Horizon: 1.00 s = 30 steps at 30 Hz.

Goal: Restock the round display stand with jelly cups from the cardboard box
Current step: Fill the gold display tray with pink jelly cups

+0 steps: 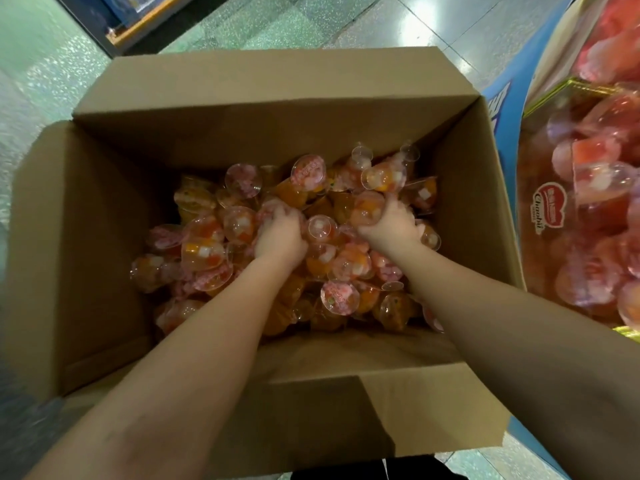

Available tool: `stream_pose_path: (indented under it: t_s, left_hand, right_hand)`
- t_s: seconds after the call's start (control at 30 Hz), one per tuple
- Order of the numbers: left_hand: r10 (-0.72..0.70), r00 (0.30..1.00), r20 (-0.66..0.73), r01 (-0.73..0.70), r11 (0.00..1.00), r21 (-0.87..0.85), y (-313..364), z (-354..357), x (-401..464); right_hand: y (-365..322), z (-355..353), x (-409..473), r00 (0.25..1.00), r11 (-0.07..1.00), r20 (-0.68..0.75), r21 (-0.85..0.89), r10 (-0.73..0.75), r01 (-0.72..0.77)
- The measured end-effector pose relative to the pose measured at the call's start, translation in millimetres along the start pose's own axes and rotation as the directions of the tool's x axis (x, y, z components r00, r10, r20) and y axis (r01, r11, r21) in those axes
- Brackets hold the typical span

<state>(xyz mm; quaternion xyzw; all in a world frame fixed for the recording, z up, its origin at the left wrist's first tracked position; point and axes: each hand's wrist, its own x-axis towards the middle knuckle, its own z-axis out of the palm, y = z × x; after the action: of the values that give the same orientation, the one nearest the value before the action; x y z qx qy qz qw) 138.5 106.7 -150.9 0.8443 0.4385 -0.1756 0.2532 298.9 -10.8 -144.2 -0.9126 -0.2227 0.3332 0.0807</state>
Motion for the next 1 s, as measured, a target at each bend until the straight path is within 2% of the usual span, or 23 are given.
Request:
stream_pose_path:
  t_s: [0.13,0.2,0.23,0.27,0.3,0.33,0.37,0.43,0.5,0.57,0.7,0.83,0.93,1.0]
  left_hand:
    - [0.029,0.997,-0.068,-0.040,0.984,-0.173,1.1,-24.1,-24.2]
    - [-0.056,0.992,-0.112,0.010,0.927,-0.376,3.1,-39.4,-46.6]
    - [-0.139,0.986,-0.092,0.068,0.840,-0.538,3.3,-45.0,-58.8]
    - [-0.219,0.975,-0.025,0.134,0.677,-0.723,4.2,-50.2,-71.4]
    - [-0.254,0.964,0.084,0.196,0.456,-0.868,7.0,-54.8,-84.9]
    - [-0.236,0.954,0.187,0.243,0.236,-0.941,11.7,-58.0,-98.9]
    - [-0.180,0.949,0.260,0.274,0.061,-0.960,18.1,-61.1,-113.4]
    - [-0.049,0.942,0.331,0.324,-0.110,-0.940,37.5,-65.4,-140.9]
    - [0.062,0.933,0.355,0.361,-0.153,-0.920,61.3,-67.4,-164.3]
    - [0.158,0.922,0.353,0.376,-0.147,-0.915,84.9,-68.0,-182.3]
    - [0.270,0.909,0.317,0.364,-0.144,-0.920,127.0,-70.0,-206.0]
    - [0.406,0.865,0.294,0.329,-0.016,-0.944,172.3,-80.5,-226.7]
    - [0.489,0.817,0.307,0.320,0.059,-0.946,212.3,-77.4,-239.0]
    - [0.518,0.798,0.306,0.292,0.111,-0.950,243.5,-71.1,-249.9]
  right_hand:
    - [8.7,-22.2,-26.1,0.999,0.986,-0.034,0.159,-0.036,0.041]
    - [15.4,-37.1,-49.1,0.998,0.958,-0.013,0.279,-0.061,0.062]
    - [19.9,-44.3,-62.1,0.997,0.942,-0.010,0.328,-0.078,0.077]
    - [24.3,-52.0,-76.6,0.995,0.924,-0.015,0.371,-0.096,0.095]
    - [29.0,-59.8,-92.0,0.994,0.905,-0.021,0.411,-0.110,0.108]
    - [32.5,-67.8,-108.8,0.993,0.884,-0.021,0.454,-0.117,0.114]
    - [35.4,-75.7,-125.2,0.993,0.861,-0.009,0.497,-0.120,0.108]
    - [41.3,-90.2,-155.3,0.992,0.817,0.019,0.570,-0.122,0.089]
    - [49.0,-103.9,-179.3,0.990,0.768,0.060,0.637,-0.130,0.062]
    - [58.4,-117.9,-201.4,0.986,0.697,0.059,0.713,-0.156,0.068]
    - [89.4,-150.6,-236.3,0.973,0.573,-0.082,0.796,-0.216,0.194]
    - [130.9,-179.5,-264.9,0.960,0.441,-0.205,0.856,-0.190,0.270]
    - [159.5,-193.1,-286.6,0.943,0.401,-0.331,0.858,-0.045,0.320]
    - [182.2,-201.1,-299.5,0.928,0.324,-0.370,0.883,0.039,0.338]
